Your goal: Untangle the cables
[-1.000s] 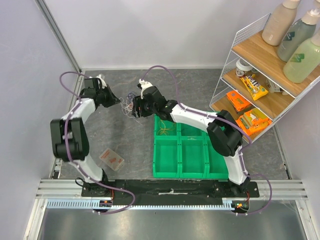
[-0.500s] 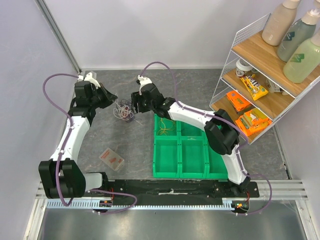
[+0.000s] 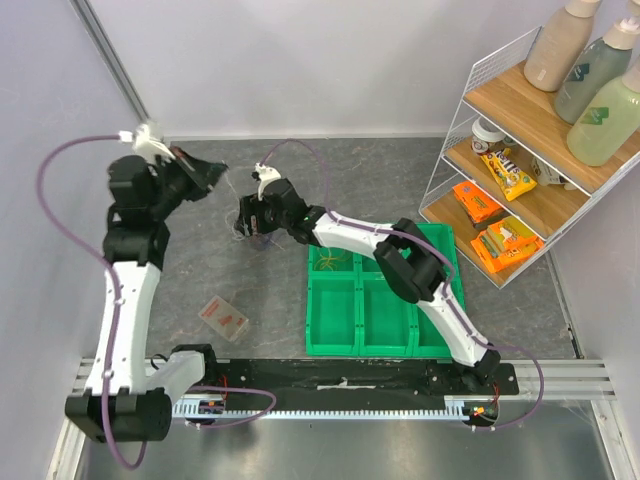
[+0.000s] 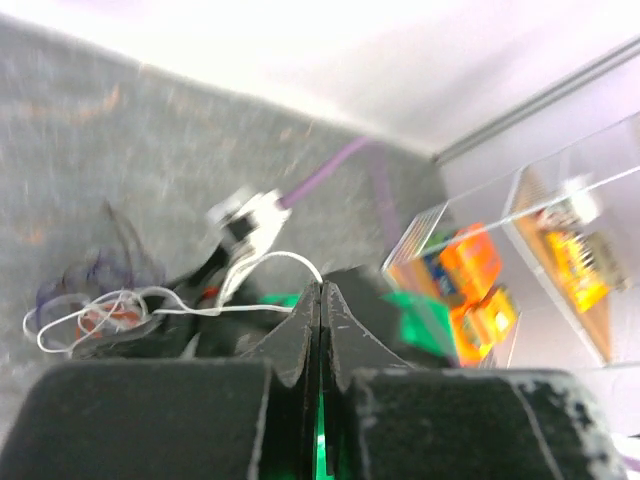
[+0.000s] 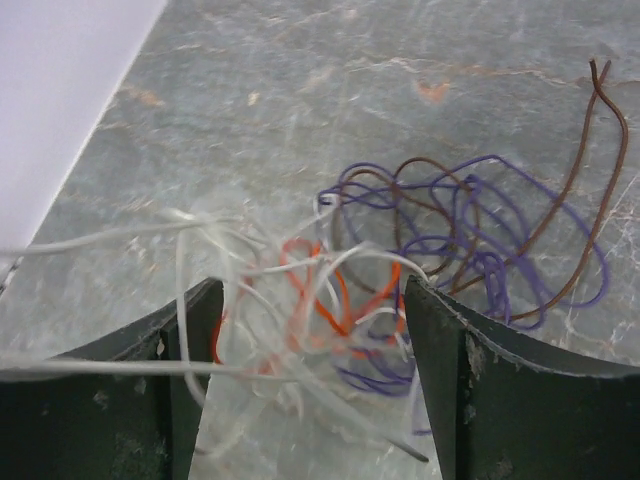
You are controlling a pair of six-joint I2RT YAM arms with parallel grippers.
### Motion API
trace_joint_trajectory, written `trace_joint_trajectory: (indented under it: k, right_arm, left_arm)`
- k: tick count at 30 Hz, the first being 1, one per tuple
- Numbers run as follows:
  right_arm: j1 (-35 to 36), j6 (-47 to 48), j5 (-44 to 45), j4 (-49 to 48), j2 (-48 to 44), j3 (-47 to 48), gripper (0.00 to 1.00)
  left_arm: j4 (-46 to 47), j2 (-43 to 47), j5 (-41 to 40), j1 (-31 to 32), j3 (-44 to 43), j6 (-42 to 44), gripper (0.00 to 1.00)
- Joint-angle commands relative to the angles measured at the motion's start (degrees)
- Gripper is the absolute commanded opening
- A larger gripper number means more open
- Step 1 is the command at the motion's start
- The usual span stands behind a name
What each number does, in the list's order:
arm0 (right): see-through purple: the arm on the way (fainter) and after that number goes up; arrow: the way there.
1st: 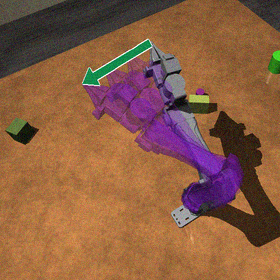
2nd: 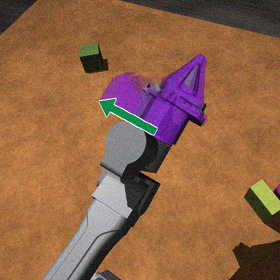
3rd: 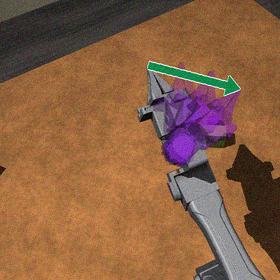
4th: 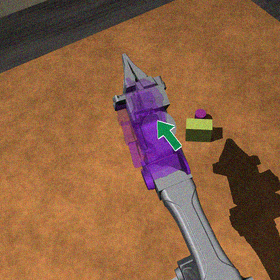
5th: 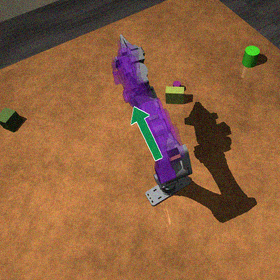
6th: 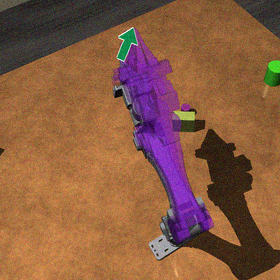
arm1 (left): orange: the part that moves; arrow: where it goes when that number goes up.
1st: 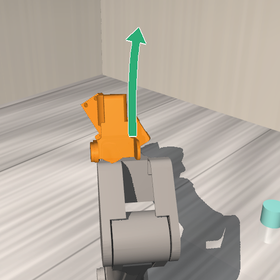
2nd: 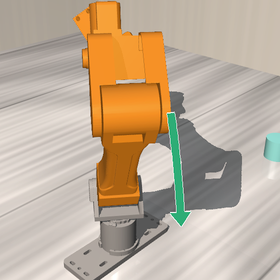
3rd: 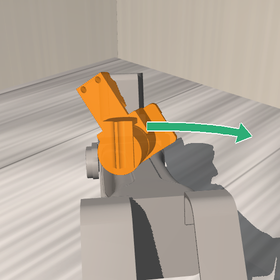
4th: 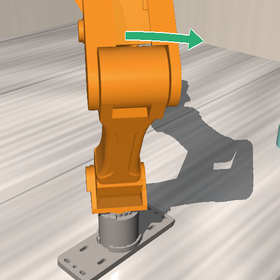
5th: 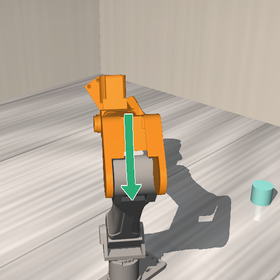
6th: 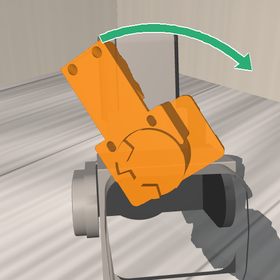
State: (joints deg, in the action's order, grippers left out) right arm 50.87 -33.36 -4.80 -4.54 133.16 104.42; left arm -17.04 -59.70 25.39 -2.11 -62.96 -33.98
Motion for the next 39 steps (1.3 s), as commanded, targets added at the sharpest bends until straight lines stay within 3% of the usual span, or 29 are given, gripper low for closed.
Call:
trace_joint_trajectory:
  k: [1,7,14,19,22,25,29,33,39]
  right_arm:
    - [-0.86,-3.19,9.35,3.99,5.17,9.47,0.8]
    - [-2.88,-2.15,10.51,4.36,8.16,13.26,0.8]
    - [-5.08,2.94,9.64,9.0,10.71,17.65,0.82]
    - [-5.61,5.25,6.2,10.33,2.74,10.3,0.8]
    - [-7.27,1.29,1.58,11.04,-3.68,4.14,0.81]
    - [-7.98,2.16,-1.79,11.21,-8.87,-0.96,0.84]
    - [-9.65,0.42,-5.65,8.85,-12.66,-5.97,0.82]
    - [-10.53,-1.18,-7.68,7.44,-13.37,-7.13,0.67]
    - [-11.06,-1.53,-7.86,6.03,-13.81,-9.32,0.58]
  left_arm:
    - [-5.34,5.39,-5.86,0.18,-18.91,-2.51,0.02]
    - [-11.25,3.9,-8.95,0.26,-40.45,-3.02,0.02]
    - [-11.88,-1.46,-5.27,0.26,-51.65,-5.4,0.02]
    - [-14.86,-1.73,-2.36,0.18,-43.07,-0.93,0.03]
    - [-14.96,-0.59,-3.06,0.18,-27.98,1.8,0.4]
    - [-12.85,-2.16,-4.73,-0.09,-14.69,5.84,0.53]
    - [-7.06,-9.44,-0.1,-0.35,-6.49,6.82,0.54]
    - [-2.65,-20.6,8.0,0.0,-6.64,5.85,0.47]
    - [-2.03,-34.32,-0.33,6.14,-14.55,9.1,0.49]
